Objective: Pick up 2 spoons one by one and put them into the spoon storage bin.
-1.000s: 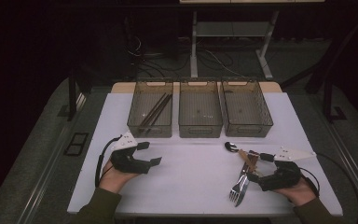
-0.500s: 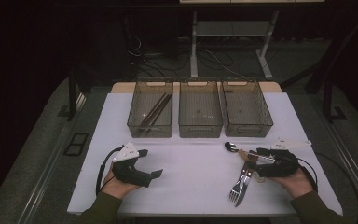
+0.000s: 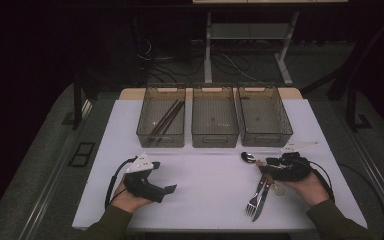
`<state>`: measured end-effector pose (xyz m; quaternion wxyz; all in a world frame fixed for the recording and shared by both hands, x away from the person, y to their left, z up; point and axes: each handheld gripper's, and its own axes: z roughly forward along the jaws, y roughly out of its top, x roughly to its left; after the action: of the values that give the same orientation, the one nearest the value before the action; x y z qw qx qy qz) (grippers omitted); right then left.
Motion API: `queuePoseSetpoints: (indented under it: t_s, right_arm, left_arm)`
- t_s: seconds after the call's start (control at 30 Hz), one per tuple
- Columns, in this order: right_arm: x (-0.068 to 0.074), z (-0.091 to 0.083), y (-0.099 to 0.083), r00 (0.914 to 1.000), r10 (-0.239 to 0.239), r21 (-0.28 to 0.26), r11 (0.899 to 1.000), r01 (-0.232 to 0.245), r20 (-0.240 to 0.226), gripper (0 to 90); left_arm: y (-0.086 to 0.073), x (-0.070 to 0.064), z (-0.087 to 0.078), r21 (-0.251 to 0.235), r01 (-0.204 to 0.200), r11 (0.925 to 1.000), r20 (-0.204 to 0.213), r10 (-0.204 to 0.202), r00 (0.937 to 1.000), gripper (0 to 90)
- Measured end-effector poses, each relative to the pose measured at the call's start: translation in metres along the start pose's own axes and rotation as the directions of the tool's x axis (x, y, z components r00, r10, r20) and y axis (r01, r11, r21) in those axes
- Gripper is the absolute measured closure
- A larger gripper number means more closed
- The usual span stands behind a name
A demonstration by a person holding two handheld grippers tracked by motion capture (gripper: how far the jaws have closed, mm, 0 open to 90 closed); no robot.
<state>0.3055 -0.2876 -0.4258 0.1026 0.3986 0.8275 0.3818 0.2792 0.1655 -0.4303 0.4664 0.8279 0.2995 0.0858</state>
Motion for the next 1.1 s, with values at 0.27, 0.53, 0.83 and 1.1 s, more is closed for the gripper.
queuePoseSetpoints:
  t_s: [0.27, 0.53, 0.83, 1.1]
  right_arm:
    - [0.005, 0.007, -0.004, 0.9969, -0.051, 0.045, 0.998, 0.048, 0.060, 60.4]
    - [0.005, 0.009, -0.006, 0.9962, -0.055, 0.059, 0.997, 0.051, 0.068, 64.5]
    - [0.005, 0.011, -0.006, 0.9955, -0.061, 0.077, 0.996, 0.055, 0.072, 70.1]
    - [0.004, 0.010, -0.006, 0.9963, -0.062, 0.080, 0.995, 0.058, 0.059, 74.9]
  left_arm:
    - [-0.001, -0.001, 0.003, 0.019, -0.007, 0.9998, 0.013, 0.007, 0.9999, 0.0]
    - [-0.001, -0.001, 0.003, 0.025, -0.010, 0.9996, 0.019, 0.009, 0.9998, 0.0]
    - [-0.001, -0.001, 0.004, 0.028, -0.008, 0.9996, 0.023, 0.007, 0.9997, 0.0]
    - [-0.001, -0.001, 0.004, 0.029, -0.007, 0.9996, 0.029, 0.006, 0.9996, 0.0]
